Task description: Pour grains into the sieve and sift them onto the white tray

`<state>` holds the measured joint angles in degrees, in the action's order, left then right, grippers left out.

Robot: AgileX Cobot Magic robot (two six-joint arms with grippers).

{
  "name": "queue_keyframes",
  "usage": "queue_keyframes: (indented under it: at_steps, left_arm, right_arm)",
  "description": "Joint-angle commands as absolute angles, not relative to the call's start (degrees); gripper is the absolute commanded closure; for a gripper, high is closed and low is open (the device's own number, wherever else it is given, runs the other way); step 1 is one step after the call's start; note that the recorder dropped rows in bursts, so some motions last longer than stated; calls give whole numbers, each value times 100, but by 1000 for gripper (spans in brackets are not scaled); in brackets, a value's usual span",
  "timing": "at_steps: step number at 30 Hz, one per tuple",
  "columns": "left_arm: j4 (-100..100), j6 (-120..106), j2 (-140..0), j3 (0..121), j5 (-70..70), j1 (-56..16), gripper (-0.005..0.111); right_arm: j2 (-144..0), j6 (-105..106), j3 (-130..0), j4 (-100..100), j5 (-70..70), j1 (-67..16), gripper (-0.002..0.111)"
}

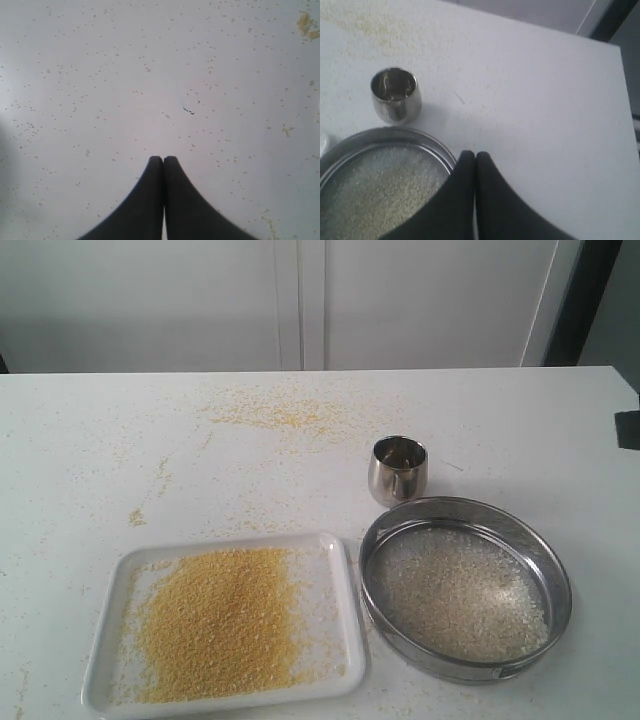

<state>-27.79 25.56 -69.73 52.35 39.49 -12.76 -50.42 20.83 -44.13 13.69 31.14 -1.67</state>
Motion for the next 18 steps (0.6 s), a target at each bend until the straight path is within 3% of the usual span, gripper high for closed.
queue_keyframes:
  at_steps: [1,18]
  left_arm:
    - [-2790,2572,-6920,5192,4016,-1269,107]
    - [-2790,2572,-6920,5192,4016,-1269,107]
  right_arm:
    - [-4433,2044,-4147,1369,2946,-200,108]
    - [-2496,2307,-3551,1358,2703,-421,108]
